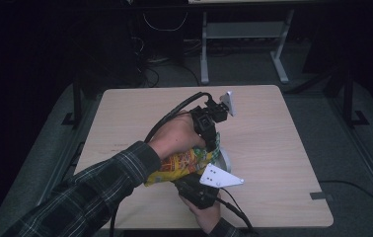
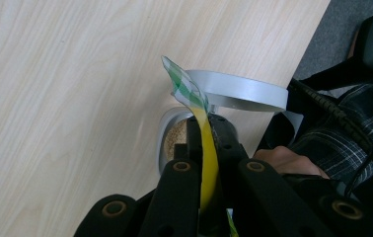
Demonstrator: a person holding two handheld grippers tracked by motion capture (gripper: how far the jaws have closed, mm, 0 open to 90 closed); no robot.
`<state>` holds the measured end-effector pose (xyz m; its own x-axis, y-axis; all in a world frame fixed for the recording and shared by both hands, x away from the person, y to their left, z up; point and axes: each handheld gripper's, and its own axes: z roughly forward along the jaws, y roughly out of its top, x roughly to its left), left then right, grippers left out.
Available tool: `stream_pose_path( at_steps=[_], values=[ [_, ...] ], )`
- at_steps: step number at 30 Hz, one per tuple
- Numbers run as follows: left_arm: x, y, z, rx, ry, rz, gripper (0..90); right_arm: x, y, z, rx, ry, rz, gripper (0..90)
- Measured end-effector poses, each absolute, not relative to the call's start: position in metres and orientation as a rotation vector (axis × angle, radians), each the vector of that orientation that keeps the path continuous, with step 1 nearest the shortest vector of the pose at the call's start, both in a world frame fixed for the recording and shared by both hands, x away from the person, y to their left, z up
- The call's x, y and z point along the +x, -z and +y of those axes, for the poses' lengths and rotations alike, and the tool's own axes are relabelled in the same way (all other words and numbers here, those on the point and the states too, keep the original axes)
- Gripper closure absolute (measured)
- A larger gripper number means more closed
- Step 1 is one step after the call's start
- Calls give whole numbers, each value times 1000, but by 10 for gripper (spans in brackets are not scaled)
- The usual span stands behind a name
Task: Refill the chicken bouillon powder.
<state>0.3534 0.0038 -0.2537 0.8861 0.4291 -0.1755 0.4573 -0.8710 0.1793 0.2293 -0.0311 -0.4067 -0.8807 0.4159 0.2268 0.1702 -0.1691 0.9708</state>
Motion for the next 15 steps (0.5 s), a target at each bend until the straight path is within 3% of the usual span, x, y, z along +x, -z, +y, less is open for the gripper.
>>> stream_pose_path(
  at_steps=[15],
  values=[
    [351,250,5,2828,144,670,897,230,408,-30,697,-2177,1909,900]
  ],
)
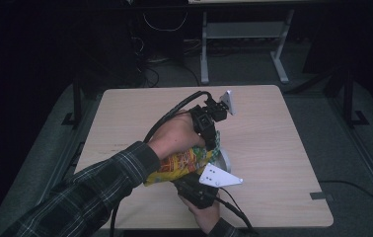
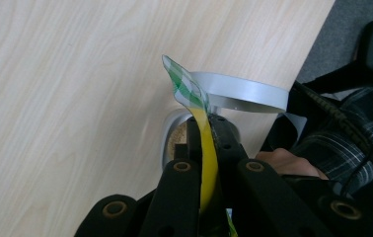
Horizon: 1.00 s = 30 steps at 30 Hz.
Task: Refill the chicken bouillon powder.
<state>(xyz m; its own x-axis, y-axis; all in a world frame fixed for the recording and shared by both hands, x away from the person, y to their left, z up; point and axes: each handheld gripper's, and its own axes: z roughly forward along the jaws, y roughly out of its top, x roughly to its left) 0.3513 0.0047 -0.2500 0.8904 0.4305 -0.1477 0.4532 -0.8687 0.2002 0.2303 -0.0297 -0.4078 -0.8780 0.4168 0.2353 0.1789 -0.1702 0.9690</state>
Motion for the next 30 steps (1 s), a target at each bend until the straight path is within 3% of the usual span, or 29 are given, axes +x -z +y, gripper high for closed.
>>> stream_pose_path(
  at_steps=[30],
  values=[
    [353,250,16,2769,140,654,895,234,409,-28,691,-2155,1936,900]
  ],
)
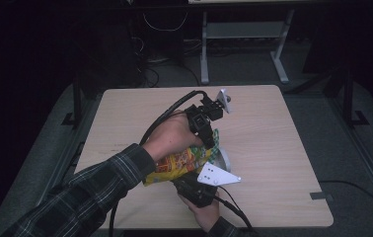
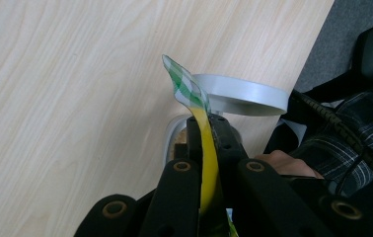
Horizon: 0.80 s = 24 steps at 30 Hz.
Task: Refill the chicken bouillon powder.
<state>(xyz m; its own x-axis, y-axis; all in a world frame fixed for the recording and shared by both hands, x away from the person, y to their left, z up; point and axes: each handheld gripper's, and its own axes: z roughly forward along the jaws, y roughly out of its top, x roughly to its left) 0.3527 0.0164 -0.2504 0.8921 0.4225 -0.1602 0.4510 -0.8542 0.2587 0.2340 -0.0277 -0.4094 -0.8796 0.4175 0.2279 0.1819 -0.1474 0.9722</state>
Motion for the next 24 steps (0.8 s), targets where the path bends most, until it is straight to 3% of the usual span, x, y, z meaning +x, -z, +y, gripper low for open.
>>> stream_pose_path(
  at_steps=[24],
  values=[
    [339,244,70,2492,173,605,899,232,413,-27,697,-1999,2049,900]
  ],
)
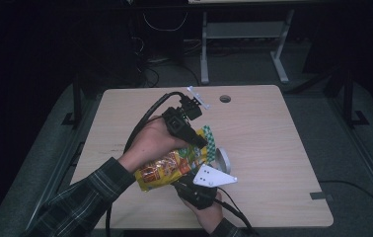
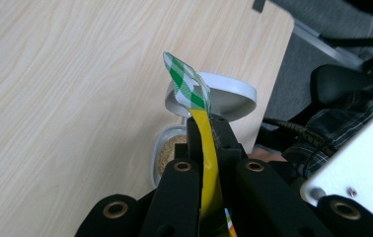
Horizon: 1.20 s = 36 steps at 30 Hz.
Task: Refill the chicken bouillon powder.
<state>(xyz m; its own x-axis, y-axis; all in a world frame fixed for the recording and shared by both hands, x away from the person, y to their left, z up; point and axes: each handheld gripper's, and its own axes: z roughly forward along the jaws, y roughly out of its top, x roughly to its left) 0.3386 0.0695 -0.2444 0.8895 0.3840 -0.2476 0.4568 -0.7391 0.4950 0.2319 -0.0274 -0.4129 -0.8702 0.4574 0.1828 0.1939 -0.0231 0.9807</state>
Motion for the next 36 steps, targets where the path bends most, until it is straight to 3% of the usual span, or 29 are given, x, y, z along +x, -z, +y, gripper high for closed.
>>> stream_pose_path(
  at_steps=[24,36],
  values=[
    [326,259,148,2196,276,550,900,232,411,-43,781,-1810,2195,900],
    [319,278,191,2025,166,518,900,230,400,-68,749,-1667,2261,900]
  ],
)
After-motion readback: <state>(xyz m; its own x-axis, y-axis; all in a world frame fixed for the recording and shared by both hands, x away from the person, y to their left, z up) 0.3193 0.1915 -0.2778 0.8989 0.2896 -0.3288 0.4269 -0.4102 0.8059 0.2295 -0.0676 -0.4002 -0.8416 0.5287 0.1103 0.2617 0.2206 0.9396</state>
